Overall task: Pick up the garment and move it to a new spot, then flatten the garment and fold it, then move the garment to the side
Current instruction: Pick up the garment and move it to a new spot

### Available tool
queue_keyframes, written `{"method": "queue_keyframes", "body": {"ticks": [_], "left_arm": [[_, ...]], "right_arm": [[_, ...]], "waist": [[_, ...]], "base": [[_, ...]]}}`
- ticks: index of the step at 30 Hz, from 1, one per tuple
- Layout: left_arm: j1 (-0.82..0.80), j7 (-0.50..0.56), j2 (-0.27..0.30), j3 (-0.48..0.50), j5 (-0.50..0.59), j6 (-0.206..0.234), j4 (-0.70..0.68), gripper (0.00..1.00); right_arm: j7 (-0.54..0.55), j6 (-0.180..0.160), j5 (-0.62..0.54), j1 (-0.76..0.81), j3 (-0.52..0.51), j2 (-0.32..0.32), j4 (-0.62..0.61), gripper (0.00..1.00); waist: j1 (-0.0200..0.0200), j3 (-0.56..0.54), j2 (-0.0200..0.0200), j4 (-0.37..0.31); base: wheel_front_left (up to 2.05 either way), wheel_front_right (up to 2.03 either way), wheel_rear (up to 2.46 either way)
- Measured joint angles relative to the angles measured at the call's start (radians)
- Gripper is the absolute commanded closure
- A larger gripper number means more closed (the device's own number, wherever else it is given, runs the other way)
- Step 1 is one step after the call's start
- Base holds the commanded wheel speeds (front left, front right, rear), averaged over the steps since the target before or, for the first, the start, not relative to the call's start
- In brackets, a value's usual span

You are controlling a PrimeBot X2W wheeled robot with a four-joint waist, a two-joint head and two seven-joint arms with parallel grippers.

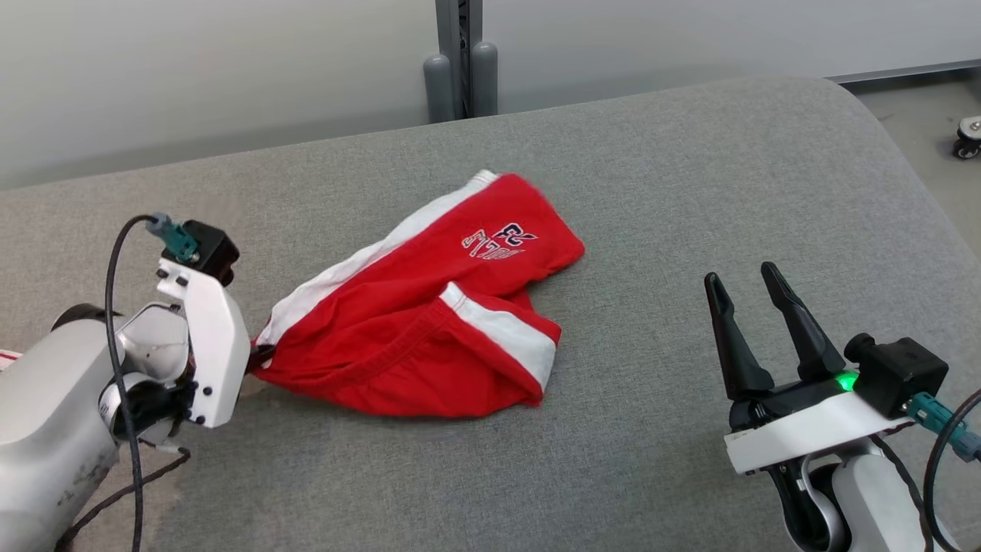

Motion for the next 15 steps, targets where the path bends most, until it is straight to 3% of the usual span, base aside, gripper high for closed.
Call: {"method": "queue_keyframes", "body": {"ticks": [7,8,10,11,15], "left_arm": [[0.024,-0.036,0.022,-0.054,-0.021,0.0,0.081,1.0],[0.025,-0.042,0.02,-0.056,-0.029,0.0,0.095,0.91],[0.026,-0.051,0.012,-0.062,-0.047,0.0,0.117,0.35],[0.026,-0.054,0.007,-0.067,-0.05,0.0,0.127,0.0],[0.026,-0.076,-0.007,-0.082,-0.058,0.0,0.161,0.0]], "right_arm": [[0.0,0.0,0.001,0.001,0.013,-0.014,0.007,0.0],[0.0,0.0,0.002,0.001,0.015,-0.016,0.008,0.0],[0.0,0.0,0.002,0.003,0.019,-0.021,0.011,0.0],[0.0,0.0,0.002,0.003,0.022,-0.022,0.012,0.0],[0.0,0.0,0.008,0.005,0.03,-0.027,0.017,0.0]], "waist": [[0.0,-0.013,0.0,0.011],[0.0,-0.016,0.0,0.011],[0.0,-0.021,0.0,0.013],[0.0,-0.024,0.0,0.014],[0.0,-0.035,0.0,0.017]], "base": [[0.0,0.0,0.0],[0.0,0.0,0.0],[0.0,0.0,0.0],[0.0,0.0,0.0],[0.0,0.0,0.0]]}}
